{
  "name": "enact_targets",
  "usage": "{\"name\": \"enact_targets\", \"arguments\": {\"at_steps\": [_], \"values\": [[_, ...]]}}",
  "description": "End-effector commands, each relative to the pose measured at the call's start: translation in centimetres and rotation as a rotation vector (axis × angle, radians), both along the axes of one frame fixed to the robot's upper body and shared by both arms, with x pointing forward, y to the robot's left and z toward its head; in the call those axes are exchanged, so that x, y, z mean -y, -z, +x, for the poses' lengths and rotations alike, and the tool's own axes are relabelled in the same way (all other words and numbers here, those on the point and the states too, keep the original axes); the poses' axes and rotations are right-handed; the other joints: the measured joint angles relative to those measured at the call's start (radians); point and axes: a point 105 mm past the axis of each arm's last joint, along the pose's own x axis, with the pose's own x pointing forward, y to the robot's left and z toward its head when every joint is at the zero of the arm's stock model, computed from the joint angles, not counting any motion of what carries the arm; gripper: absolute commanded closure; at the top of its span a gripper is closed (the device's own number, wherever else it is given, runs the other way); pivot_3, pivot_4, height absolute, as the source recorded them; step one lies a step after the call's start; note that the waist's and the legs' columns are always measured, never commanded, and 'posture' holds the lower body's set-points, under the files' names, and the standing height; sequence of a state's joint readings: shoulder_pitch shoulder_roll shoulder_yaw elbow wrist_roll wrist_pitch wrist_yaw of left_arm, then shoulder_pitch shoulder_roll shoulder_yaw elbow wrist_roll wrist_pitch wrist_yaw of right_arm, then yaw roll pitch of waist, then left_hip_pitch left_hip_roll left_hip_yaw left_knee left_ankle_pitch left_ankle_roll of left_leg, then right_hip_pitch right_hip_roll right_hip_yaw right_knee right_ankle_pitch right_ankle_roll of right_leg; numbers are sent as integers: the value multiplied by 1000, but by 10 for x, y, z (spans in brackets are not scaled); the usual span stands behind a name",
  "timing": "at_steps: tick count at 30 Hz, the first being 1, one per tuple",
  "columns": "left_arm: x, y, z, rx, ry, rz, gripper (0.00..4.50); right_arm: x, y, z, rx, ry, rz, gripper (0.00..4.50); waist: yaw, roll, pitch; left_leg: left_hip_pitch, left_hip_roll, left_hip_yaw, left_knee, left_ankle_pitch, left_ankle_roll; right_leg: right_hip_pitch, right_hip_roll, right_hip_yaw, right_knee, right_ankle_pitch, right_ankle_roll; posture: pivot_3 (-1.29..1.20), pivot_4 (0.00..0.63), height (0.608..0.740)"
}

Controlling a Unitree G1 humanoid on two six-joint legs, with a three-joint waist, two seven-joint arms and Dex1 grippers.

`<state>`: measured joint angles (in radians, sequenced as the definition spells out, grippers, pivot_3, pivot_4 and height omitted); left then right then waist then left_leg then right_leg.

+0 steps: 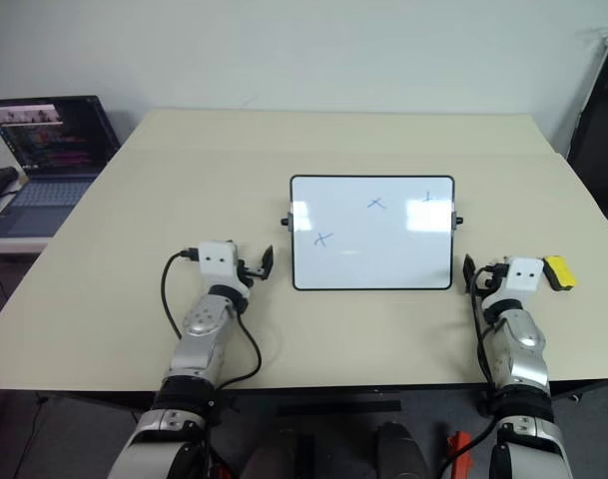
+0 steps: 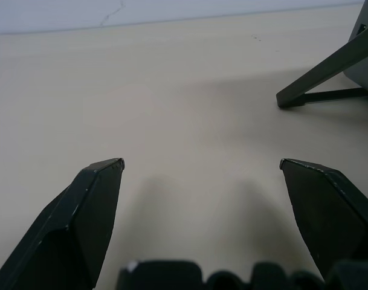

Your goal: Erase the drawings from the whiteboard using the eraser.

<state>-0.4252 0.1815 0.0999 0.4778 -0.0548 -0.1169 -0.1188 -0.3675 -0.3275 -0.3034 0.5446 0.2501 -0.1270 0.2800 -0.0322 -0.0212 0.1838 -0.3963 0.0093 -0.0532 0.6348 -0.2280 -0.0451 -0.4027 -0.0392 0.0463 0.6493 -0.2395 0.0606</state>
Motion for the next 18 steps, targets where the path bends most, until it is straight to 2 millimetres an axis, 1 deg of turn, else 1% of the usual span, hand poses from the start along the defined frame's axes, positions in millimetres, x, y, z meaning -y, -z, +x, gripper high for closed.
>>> {"name": "enact_targets", "arguments": {"at_steps": [1,5,10,12,15,16,18], "values": [[-15,-7,0,22,-38,29,0,-5,1,4,-17,-20,2,11,-2,0,0,0,0,0,0,0,0,0,0,0,0,0,0,0,150,740],[-20,-4,1,14,-44,41,0,-3,0,7,-19,-11,4,11,-6,0,-1,1,1,0,0,0,0,0,1,0,0,0,-1,0,150,740],[-14,-9,-2,35,19,26,0,-5,-4,5,-6,-36,1,11,-6,0,-1,1,1,0,0,0,0,1,1,1,0,1,-1,0,150,740],[-17,-24,-5,100,63,-21,0,-3,-6,2,-2,-51,3,11,-6,0,-1,1,1,0,0,0,0,1,1,1,0,1,-1,0,150,740],[-26,-52,-15,188,185,-68,0,0,-12,-3,6,-72,3,11,-6,0,-1,-1,1,0,0,0,0,-1,1,0,0,1,-1,0,150,740],[-29,-61,-19,197,245,-78,0,4,-15,-4,9,-68,1,11,-6,0,-1,-1,1,0,0,0,0,-2,1,0,0,1,-1,0,150,740],[-26,-82,-33,173,433,-85,0,12,-23,-7,17,-61,-3,11,-7,0,-1,-1,2,0,0,0,0,-2,1,0,0,1,-1,0,150,740]]}}
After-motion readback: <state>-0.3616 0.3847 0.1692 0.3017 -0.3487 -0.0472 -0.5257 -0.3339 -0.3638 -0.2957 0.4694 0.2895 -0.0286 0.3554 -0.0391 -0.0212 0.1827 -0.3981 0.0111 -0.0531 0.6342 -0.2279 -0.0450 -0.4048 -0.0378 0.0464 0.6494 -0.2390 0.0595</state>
